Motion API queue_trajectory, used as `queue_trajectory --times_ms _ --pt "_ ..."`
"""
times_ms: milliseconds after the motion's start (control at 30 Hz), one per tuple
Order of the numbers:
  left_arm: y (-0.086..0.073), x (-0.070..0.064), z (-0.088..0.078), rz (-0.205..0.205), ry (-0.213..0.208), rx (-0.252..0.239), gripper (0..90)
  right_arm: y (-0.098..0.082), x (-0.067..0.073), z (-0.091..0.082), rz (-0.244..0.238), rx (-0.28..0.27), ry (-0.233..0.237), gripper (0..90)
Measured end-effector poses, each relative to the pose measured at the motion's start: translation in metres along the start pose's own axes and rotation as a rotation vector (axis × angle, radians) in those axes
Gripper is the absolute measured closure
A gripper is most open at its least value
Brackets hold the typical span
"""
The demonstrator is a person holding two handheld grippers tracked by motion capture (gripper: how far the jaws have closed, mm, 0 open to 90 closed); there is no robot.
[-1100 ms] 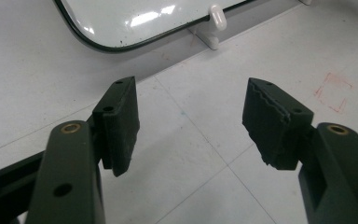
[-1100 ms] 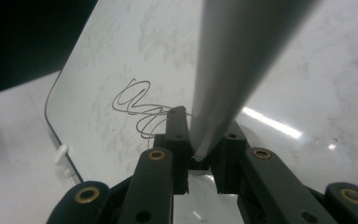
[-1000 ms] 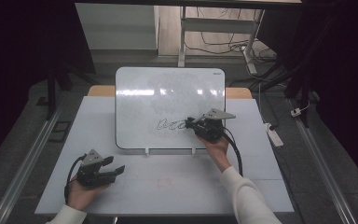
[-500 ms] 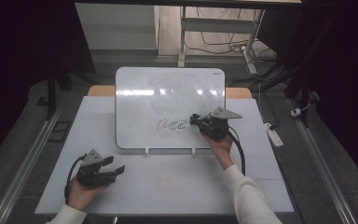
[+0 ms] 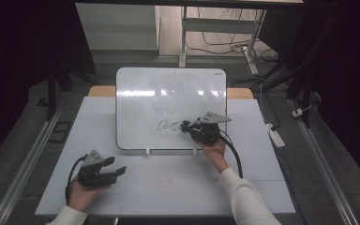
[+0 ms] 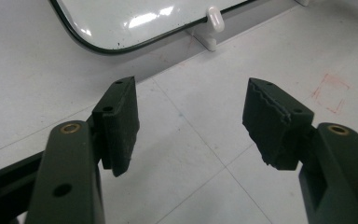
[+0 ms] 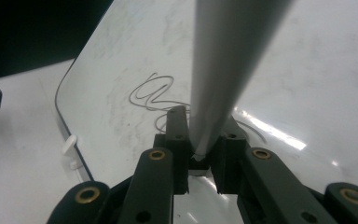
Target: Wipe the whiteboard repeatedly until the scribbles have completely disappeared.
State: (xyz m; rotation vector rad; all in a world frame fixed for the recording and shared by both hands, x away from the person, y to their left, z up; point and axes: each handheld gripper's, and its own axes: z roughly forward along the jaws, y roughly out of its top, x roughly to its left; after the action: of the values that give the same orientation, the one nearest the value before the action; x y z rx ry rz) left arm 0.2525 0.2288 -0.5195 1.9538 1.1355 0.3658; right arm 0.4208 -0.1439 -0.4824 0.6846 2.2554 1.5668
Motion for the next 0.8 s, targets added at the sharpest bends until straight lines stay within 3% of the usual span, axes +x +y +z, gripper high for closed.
queue_trajectory --times_ms 100,200,267,300,333,367,500,533,600,667,700,733,767,800 --pt "-0.001 0.000 -0.001 -0.002 0.001 -0.004 36.9 0.004 -0.007 -0.002 0.017 -0.032 -0.025 78.5" --pt "0.000 0.001 0.000 -0.003 -0.004 -0.001 36.8 0.012 -0.027 -0.010 0.102 -0.112 -0.074 78.5" --pt "0.000 0.001 0.001 -0.003 -0.007 0.002 36.8 0.011 -0.027 -0.008 0.105 -0.115 -0.070 78.5" --pt "0.000 0.002 0.001 -0.005 -0.007 0.002 36.8 0.008 -0.018 -0.002 0.088 -0.079 -0.023 78.5" --pt "0.000 0.002 0.001 -0.007 -0.008 0.001 36.8 0.008 -0.018 -0.002 0.088 -0.079 -0.023 78.5" --pt "0.000 0.003 0.001 -0.007 -0.008 0.000 36.9 0.004 -0.007 0.005 0.052 -0.028 0.024 78.5" --pt "0.000 0.002 0.001 -0.002 -0.010 0.002 36.9 0.009 -0.009 0.004 0.023 -0.031 -0.003 78.5" --pt "0.000 0.001 0.001 0.000 -0.010 0.001 36.8 0.014 -0.020 -0.001 0.064 -0.080 -0.055 78.5" --pt "0.000 0.001 0.000 0.001 -0.012 -0.003 36.9 0.015 -0.023 -0.003 0.089 -0.095 -0.061 78.5" --pt "0.000 0.001 0.001 0.000 -0.014 -0.004 36.9 0.011 -0.014 0.002 0.069 -0.051 -0.018 78.5" --pt "0.000 0.001 0.001 -0.001 -0.014 -0.002 36.9 0.011 -0.014 0.002 0.069 -0.051 -0.018 78.5" --pt "0.000 0.002 0.001 -0.002 -0.015 -0.001 36.8 0.005 -0.002 0.008 0.034 -0.001 0.030 78.5" --pt "0.000 0.002 0.002 -0.004 -0.016 0.000 36.8 0.005 -0.002 0.008 0.034 -0.001 0.030 78.5" --pt "0.000 0.003 0.002 -0.003 -0.016 0.001 36.9 0.005 0.003 0.009 -0.001 0.016 0.027 78.5"
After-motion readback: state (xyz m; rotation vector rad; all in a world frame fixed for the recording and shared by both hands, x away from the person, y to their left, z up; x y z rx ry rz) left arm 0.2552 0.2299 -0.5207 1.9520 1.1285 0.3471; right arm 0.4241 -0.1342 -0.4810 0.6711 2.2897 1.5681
